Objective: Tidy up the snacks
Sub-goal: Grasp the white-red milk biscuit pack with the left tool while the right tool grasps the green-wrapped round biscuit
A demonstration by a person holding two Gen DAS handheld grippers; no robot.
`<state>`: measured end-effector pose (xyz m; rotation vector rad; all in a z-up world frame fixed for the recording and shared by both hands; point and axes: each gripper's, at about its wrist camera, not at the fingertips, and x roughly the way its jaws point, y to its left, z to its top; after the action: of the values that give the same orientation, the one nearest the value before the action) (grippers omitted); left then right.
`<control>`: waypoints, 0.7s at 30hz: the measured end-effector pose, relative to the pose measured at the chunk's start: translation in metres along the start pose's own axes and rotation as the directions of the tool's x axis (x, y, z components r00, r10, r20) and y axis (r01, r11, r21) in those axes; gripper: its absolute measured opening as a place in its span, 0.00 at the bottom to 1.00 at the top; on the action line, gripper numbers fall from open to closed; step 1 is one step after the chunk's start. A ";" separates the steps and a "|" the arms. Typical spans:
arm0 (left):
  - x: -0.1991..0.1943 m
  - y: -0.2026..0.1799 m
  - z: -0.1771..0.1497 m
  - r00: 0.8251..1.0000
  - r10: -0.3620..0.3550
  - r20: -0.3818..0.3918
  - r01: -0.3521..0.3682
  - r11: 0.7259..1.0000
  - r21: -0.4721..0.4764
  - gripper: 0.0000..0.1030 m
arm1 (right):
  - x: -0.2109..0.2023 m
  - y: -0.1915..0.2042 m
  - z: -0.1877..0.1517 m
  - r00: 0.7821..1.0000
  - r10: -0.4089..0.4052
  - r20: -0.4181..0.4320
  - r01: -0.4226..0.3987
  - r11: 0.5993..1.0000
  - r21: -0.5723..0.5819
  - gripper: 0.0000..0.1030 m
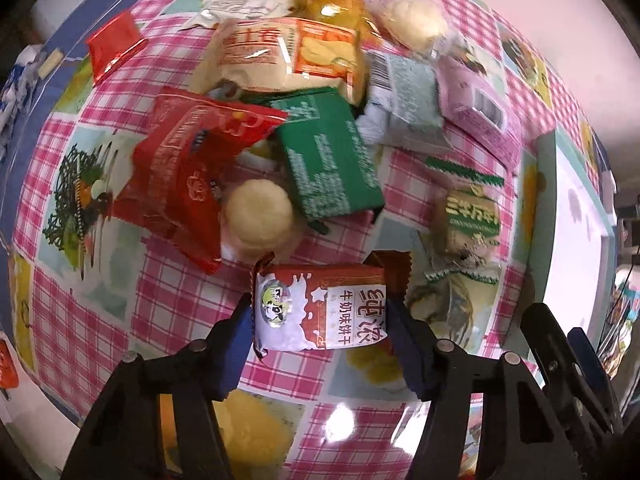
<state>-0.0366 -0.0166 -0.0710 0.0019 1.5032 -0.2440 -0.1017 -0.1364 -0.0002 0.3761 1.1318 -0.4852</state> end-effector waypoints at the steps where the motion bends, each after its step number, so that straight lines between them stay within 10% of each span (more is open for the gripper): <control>1: 0.000 0.002 0.001 1.000 0.002 0.001 -0.002 1.000 -0.006 0.63 | 0.000 0.002 0.001 1.000 0.006 0.004 -0.006 1.000 -0.004 0.99; 21: -0.021 0.047 -0.010 1.000 -0.013 0.015 0.016 0.982 -0.189 0.64 | 0.040 0.041 0.021 0.996 0.084 -0.041 -0.088 0.991 -0.104 0.71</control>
<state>-0.0400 0.0345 -0.0583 -0.1626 1.5083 -0.1118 -0.0501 -0.1202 -0.0273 0.3408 1.1665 -0.3425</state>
